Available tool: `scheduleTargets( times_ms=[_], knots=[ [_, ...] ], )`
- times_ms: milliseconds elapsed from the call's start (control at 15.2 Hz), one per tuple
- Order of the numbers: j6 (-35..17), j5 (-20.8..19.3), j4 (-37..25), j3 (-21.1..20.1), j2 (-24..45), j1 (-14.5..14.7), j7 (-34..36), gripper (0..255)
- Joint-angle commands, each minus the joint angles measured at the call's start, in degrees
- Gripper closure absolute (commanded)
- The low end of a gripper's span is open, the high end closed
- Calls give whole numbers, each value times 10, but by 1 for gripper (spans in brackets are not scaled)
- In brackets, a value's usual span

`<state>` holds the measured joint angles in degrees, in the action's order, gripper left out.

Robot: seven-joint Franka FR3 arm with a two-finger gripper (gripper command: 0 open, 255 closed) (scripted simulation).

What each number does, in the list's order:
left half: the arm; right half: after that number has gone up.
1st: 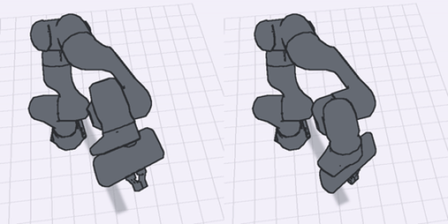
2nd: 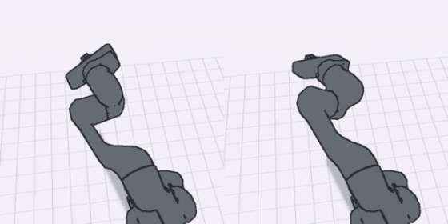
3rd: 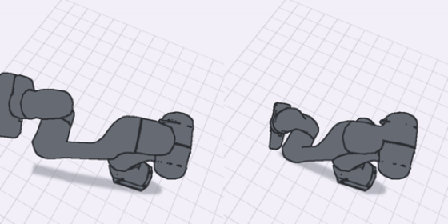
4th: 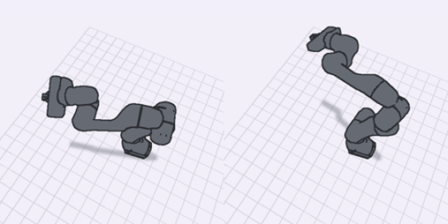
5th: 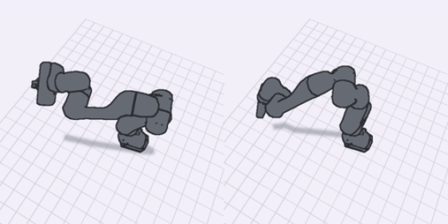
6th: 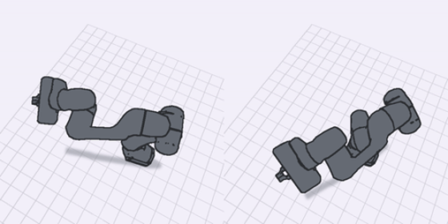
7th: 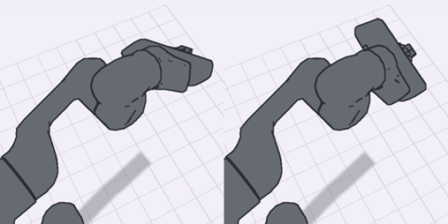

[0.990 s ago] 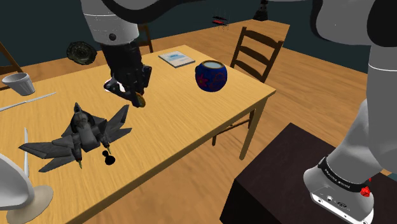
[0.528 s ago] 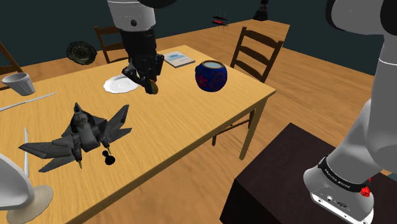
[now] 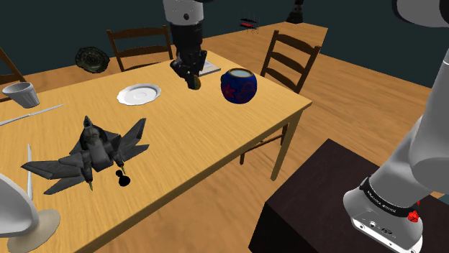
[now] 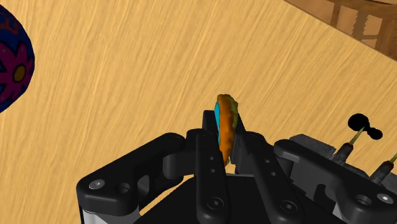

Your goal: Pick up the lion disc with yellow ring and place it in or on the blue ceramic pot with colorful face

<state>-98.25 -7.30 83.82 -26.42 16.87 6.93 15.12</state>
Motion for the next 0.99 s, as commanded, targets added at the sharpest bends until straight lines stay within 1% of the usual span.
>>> scheduleTargets(
  times_ms=[0, 462, 924],
  knots=[
    [-4, 8, 17, 8, -15, -22, -30, 255],
    [-10, 21, 34, 39, -31, -83, -121, 255],
    [-4, 22, 13, 70, -17, -135, -206, 255]
  ],
)
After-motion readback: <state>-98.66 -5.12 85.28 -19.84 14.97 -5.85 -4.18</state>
